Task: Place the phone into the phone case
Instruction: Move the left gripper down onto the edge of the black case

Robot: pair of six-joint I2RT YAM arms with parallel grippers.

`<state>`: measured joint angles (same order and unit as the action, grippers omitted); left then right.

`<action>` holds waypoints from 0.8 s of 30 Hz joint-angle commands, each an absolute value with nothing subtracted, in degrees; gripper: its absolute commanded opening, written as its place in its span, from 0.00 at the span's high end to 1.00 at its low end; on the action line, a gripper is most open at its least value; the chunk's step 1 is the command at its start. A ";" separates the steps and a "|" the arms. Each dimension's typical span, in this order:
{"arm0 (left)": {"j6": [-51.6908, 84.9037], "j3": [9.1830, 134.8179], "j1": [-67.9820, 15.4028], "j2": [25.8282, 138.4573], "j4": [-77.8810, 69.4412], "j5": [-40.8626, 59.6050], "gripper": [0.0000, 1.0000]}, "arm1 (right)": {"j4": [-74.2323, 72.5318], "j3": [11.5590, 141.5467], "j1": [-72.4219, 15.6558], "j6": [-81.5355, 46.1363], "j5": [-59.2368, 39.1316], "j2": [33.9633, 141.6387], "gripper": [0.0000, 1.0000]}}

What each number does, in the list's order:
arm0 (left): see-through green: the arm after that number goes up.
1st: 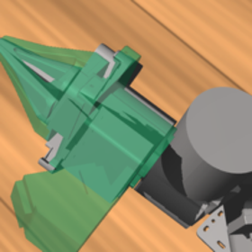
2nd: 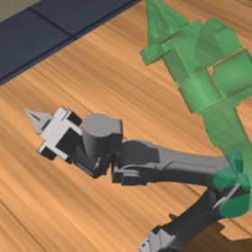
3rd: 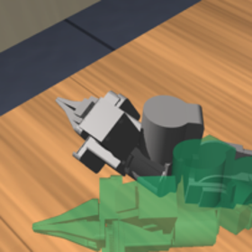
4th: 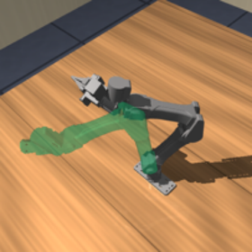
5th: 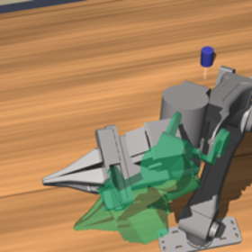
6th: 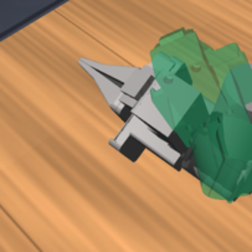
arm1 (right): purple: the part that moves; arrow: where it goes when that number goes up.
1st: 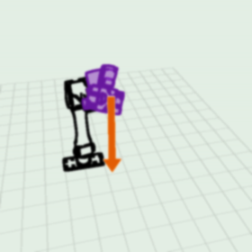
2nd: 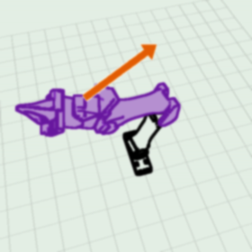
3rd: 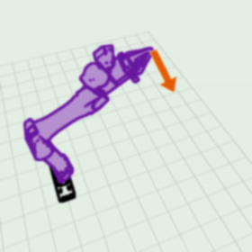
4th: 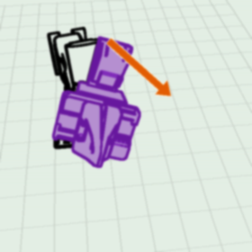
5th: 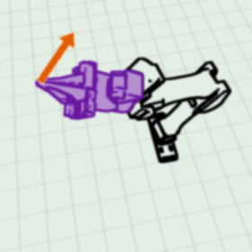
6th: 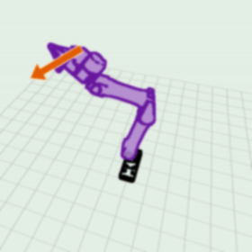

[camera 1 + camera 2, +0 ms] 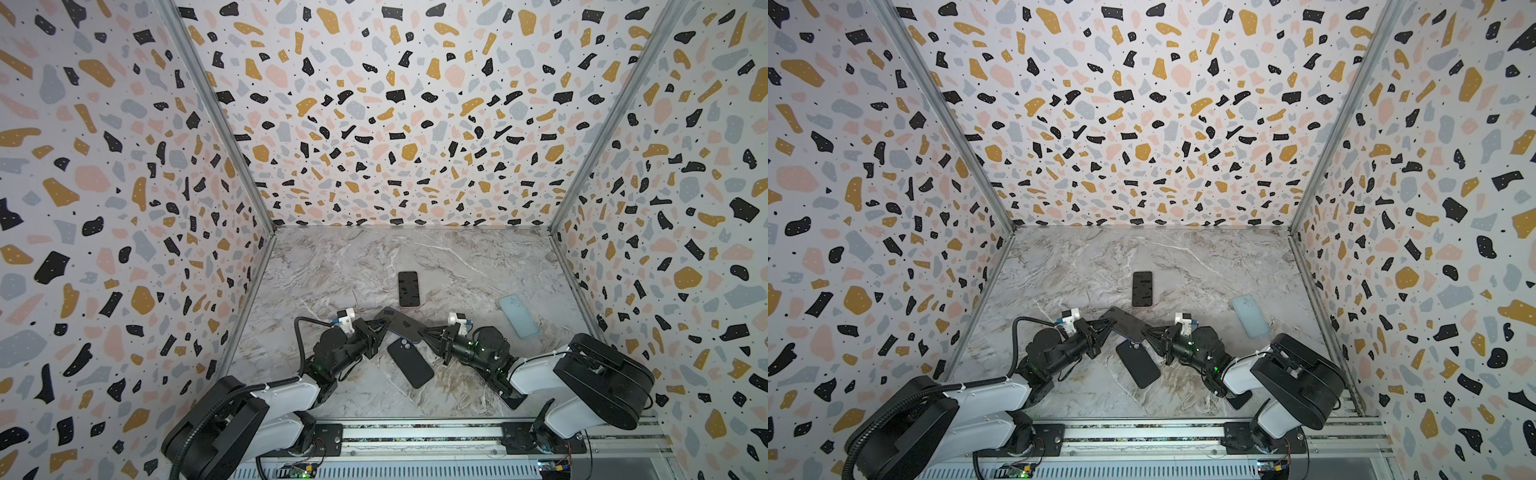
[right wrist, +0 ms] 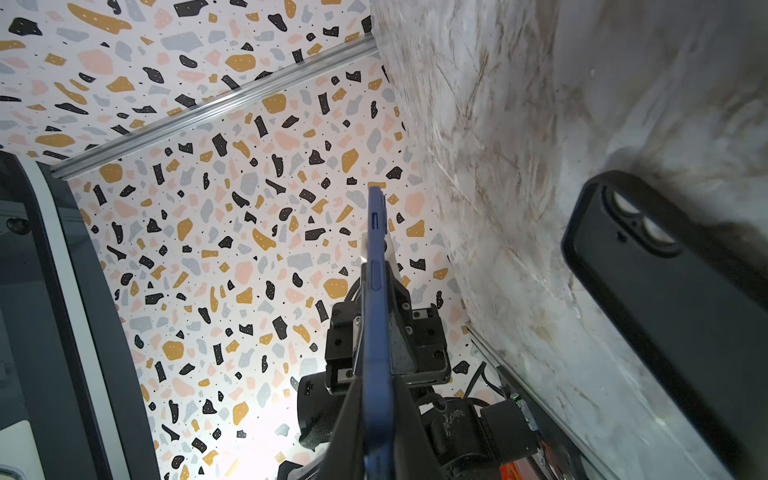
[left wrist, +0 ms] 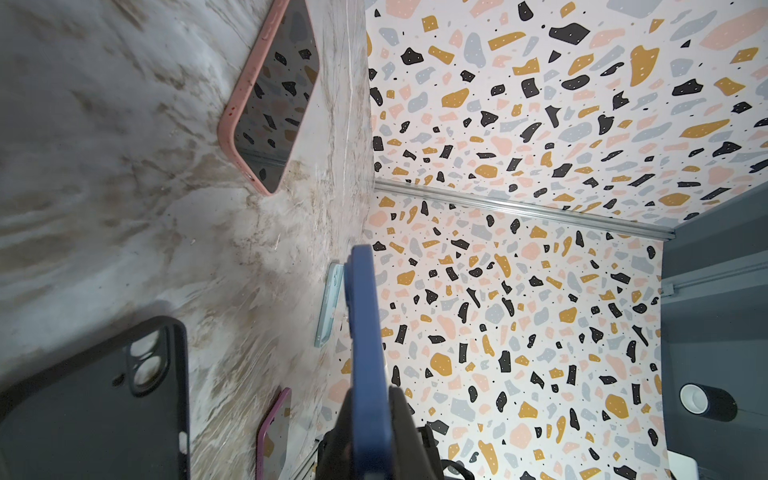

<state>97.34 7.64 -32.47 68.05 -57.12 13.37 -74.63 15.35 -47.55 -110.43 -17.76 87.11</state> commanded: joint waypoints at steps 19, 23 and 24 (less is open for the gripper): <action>37.56 45.69 -34.56 78.44 17.21 7.93 0.18 | -30.67 13.26 -31.65 -93.25 -26.09 53.43 0.96; 33.53 47.00 -37.08 78.56 18.82 6.39 0.20 | -21.56 12.90 -27.54 -88.60 -28.35 46.99 0.96; 32.58 47.23 -37.87 78.42 19.44 5.46 0.20 | -20.50 12.74 -26.51 -87.19 -29.54 46.50 0.97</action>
<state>40.32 44.91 -36.18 79.42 14.24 7.88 -28.53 12.25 -28.45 -93.43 -26.11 48.93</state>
